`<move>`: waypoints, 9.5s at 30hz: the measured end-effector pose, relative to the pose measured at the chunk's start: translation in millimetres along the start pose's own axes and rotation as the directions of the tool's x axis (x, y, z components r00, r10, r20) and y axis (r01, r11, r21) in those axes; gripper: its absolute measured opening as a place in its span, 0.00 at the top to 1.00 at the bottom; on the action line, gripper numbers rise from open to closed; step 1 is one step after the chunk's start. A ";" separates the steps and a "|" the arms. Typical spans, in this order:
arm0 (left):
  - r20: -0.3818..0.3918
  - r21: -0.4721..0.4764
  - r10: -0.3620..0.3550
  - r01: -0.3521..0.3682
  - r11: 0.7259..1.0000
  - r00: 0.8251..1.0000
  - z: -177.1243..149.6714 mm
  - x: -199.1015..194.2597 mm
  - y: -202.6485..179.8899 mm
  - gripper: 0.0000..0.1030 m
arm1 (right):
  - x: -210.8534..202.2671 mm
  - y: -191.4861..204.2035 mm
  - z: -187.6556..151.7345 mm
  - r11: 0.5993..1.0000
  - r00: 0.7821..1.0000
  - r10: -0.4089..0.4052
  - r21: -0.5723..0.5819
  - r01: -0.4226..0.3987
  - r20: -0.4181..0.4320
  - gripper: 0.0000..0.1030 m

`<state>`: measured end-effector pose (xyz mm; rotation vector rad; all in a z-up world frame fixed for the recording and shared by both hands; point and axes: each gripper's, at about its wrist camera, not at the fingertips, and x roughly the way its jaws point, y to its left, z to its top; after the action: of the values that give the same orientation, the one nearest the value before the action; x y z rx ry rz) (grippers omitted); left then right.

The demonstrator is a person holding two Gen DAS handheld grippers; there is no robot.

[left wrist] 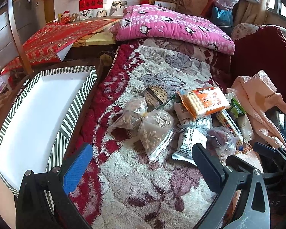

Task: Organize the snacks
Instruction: 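Move both tools toward the snack pile, then grasp the two tied nut bags with the left gripper while the right grasps a white packet, then carry both items to the white tray and open both grippers to release, then grasp the green-edged biscuit packet with the left gripper while the right grasps the red-date bag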

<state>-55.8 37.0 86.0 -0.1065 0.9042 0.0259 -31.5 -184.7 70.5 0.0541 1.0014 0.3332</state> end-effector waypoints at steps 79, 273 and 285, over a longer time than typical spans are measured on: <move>-0.229 0.071 -0.034 0.051 0.996 0.973 31.0 71.7 35.4 0.50 | 87.9 30.8 31.8 0.990 0.970 0.092 0.124 -0.065 -0.226 0.00; -0.321 -0.288 -0.015 -0.083 0.954 0.947 97.0 156.7 9.2 0.53 | 71.1 -30.3 22.8 0.984 0.982 0.161 -0.060 -0.167 -0.097 0.53; -0.284 -0.202 -0.009 -0.051 0.978 0.959 65.9 101.4 24.6 0.53 | 42.2 -25.0 14.6 0.982 0.980 0.182 -0.038 -0.186 -0.083 0.56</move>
<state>56.8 66.0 44.7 -0.3015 1.1890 0.1279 7.7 -194.3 39.1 0.0931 1.0696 0.5311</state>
